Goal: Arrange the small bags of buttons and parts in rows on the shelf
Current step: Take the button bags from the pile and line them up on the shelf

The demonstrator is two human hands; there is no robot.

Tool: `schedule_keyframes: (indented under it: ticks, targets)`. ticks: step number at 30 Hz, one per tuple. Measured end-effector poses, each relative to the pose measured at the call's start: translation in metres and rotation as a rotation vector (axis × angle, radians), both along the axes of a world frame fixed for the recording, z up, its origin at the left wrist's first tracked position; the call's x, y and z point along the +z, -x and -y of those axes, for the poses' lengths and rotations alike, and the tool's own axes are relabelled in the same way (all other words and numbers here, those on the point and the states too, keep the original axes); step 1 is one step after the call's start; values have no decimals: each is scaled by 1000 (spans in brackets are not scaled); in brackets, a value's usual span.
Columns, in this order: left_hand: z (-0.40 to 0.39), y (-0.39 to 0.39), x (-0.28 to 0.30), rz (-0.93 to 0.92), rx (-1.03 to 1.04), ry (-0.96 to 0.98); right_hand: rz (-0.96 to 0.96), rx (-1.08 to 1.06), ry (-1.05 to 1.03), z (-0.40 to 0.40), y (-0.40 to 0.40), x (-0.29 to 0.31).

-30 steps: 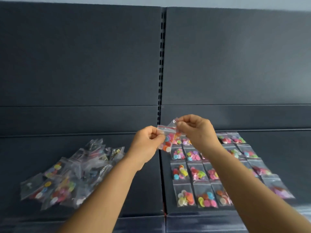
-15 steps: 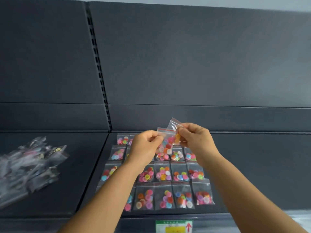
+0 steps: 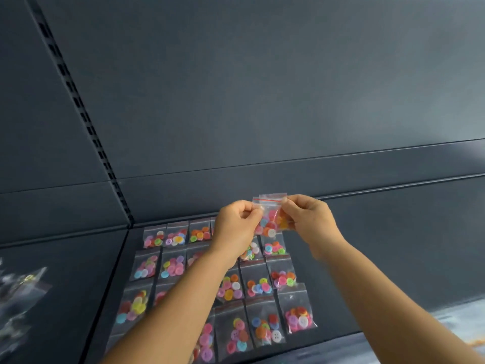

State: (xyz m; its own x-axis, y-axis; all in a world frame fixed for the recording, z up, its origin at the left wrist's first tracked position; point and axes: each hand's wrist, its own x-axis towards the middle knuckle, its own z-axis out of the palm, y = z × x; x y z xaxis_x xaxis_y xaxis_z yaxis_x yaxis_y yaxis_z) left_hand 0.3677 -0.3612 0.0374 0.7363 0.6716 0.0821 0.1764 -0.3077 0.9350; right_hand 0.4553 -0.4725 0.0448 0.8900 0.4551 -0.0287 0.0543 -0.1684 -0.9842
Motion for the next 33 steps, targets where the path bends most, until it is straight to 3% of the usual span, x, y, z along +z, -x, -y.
schedule_keyframes:
  ticks: [8, 12, 22, 24, 28, 33]
  targets:
    - [0, -37, -18, -102, 75, -59, 101, -194, 162, 33, -55, -17]
    - [8, -61, -25, -162, 87, -103, 163, -148, 307, 39, -77, -27]
    - [21, -113, -40, -337, 130, -241, 233, -31, 432, 25, -121, -41]
    - [22, -113, -42, -396, 112, -323, 271, 13, 487, 24, -125, -45]
    - [25, -102, -44, -433, 80, -647, 543, 148, 603, 31, -126, -52]
    - [28, -102, -55, -463, -194, -796, 684, 299, 587, 40, -120, -57]
